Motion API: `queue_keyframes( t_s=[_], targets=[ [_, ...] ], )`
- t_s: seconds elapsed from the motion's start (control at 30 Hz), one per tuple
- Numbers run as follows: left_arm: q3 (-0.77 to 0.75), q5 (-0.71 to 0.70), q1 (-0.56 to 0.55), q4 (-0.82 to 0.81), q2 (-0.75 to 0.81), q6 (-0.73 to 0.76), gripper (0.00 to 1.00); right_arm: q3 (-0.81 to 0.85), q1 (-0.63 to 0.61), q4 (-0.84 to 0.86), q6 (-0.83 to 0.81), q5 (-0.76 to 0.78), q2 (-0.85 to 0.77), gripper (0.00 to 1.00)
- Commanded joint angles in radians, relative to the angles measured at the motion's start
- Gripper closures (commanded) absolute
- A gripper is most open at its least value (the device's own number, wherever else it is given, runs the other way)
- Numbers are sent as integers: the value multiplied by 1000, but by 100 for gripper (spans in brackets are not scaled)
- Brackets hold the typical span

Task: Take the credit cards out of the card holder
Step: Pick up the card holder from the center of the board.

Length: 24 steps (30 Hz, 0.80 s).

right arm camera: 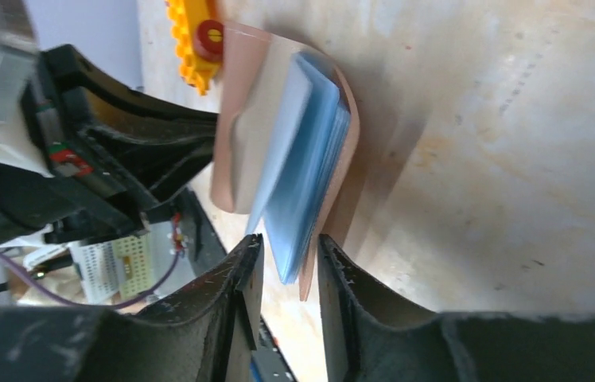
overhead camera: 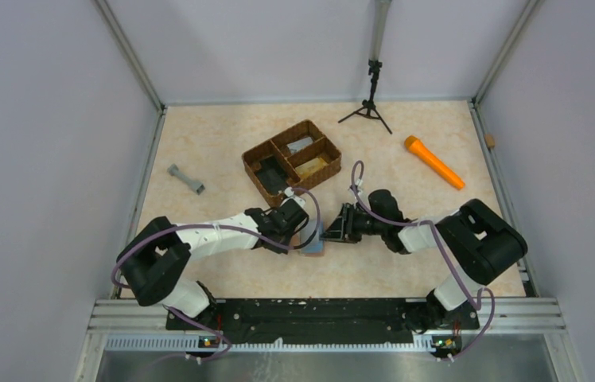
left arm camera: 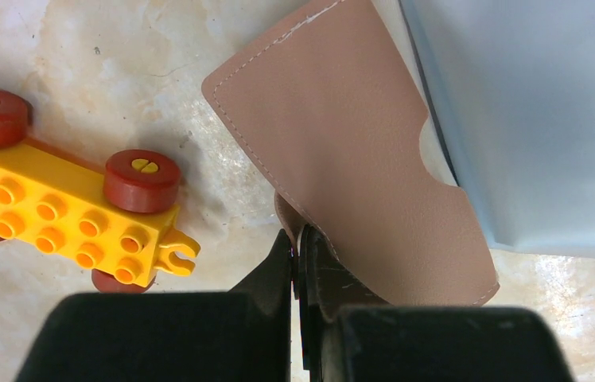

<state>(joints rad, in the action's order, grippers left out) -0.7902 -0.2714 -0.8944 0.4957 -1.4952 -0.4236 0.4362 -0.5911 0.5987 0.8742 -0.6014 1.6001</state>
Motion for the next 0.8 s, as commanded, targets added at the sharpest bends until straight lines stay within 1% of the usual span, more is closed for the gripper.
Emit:
queue_keyframes(
  t_s=[0.0, 0.23, 0.37, 0.47, 0.63, 0.77],
  targets=[
    [10, 52, -8, -101, 11, -1, 100, -8, -15, 192, 80, -82, -32, 71],
    [8, 63, -9, -103, 14, -7, 100, -11, -15, 170, 63, -66, -39, 74],
    [8, 67, -9, -104, 8, -12, 100, -16, -16, 199, 64, -84, -33, 71],
    [7, 70, -10, -108, 1, -14, 100, -3, -20, 175, 55, -75, -33, 69],
    [6, 69, -13, -108, 4, -15, 100, 13, -28, 40, -9, -20, -70, 68],
    [4, 67, -12, -105, 10, -15, 100, 38, -37, -113, -83, 54, -116, 60]
  ],
)
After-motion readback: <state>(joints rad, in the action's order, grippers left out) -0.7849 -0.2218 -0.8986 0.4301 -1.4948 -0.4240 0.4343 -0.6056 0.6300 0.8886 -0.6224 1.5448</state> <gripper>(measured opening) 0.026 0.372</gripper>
